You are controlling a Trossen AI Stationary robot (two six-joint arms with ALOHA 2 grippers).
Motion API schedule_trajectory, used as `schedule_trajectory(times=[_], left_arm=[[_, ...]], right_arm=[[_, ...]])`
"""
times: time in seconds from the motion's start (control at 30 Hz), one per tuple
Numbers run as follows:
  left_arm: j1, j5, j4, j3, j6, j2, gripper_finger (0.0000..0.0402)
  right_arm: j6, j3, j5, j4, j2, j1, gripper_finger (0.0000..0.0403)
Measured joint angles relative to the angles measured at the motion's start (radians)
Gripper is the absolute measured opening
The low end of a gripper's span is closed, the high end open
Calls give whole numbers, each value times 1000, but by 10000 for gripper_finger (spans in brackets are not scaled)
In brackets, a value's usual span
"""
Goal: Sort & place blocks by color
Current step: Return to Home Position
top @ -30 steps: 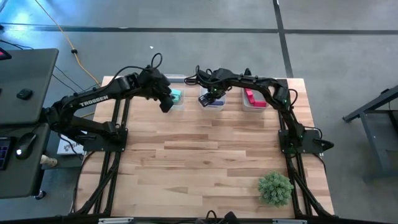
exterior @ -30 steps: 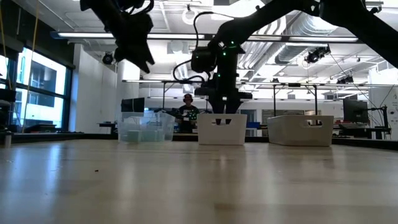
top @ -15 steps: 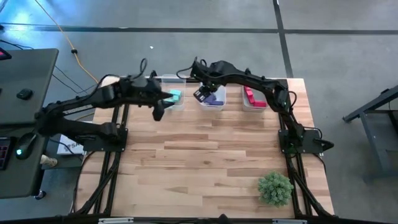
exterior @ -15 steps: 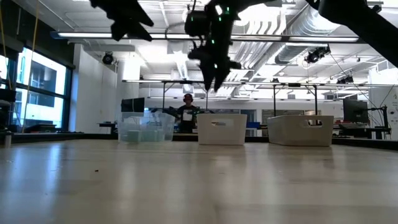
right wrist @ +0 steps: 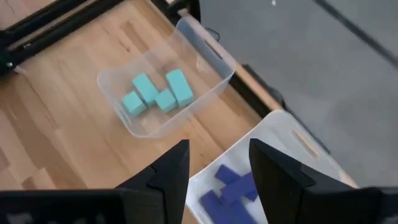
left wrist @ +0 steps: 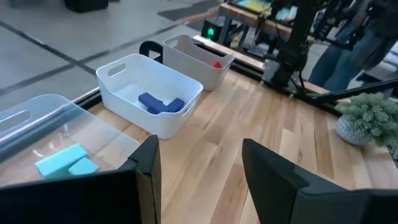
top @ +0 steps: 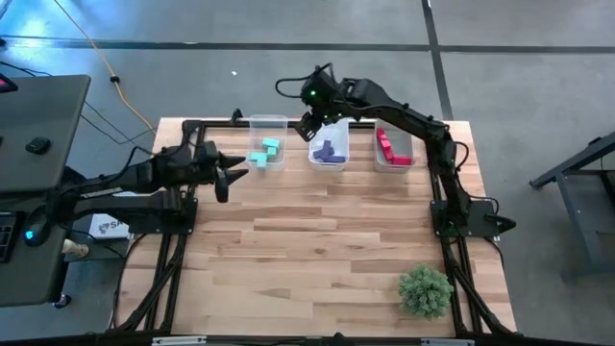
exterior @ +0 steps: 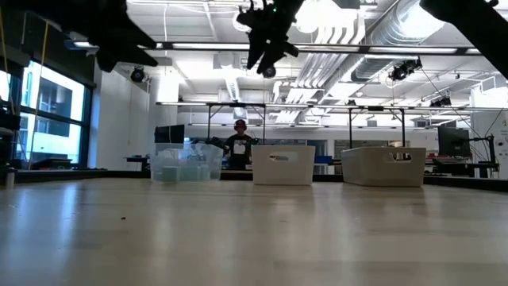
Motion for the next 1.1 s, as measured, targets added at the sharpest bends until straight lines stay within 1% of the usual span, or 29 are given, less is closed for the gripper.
schedule_trajectory(times=[0.1, 0.3, 0.63, 0.8, 0.97, 1.1], left_arm=[[-5, -7, 32, -77, 3, -78, 142], [-4, -14, 82, -213, -12, -207, 142], [-5, -29, 196, -394, -69, -364, 142], [-5, -29, 268, -459, -100, -425, 142], [-5, -45, 294, -500, -110, -459, 142], [-5, -44, 333, -535, -129, -462, 142]], right_arm=[[-32, -17, -10, 37, -26, 0, 156], [-42, -3, -18, 39, -48, 3, 156], [-77, -1, -13, 51, -108, 6, 156], [-89, -1, -17, 65, -137, 13, 156], [-126, -5, -3, 67, -157, 21, 156], [-144, -63, 1, 49, -181, 24, 156]])
